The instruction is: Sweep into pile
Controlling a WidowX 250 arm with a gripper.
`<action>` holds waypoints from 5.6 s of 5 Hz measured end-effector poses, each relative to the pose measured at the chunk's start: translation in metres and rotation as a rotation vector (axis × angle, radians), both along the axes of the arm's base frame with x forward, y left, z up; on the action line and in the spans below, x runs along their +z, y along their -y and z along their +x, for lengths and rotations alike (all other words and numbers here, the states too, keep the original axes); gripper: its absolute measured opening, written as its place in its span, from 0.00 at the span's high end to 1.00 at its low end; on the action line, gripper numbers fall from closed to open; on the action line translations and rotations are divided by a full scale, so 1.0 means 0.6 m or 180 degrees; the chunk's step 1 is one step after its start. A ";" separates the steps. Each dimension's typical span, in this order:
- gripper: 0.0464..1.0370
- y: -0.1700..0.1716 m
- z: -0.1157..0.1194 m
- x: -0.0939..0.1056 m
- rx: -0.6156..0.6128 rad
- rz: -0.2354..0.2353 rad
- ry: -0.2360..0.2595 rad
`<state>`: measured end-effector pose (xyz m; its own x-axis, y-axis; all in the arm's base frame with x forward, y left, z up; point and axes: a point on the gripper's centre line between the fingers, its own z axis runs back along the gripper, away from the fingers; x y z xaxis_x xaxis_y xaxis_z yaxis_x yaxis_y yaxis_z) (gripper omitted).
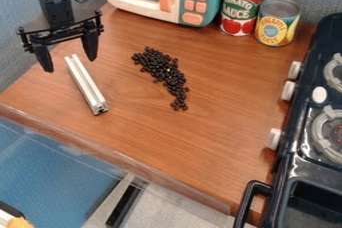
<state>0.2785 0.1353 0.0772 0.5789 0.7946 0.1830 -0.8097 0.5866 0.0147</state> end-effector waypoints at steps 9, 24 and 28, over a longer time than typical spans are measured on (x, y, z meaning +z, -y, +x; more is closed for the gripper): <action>0.04 -0.025 0.045 -0.092 0.0326 0.0023 0.0004; 0.66 -0.045 0.245 -0.052 -0.3267 0.1431 -0.0371; 0.66 -0.031 0.230 -0.068 -0.4278 0.1073 -0.0385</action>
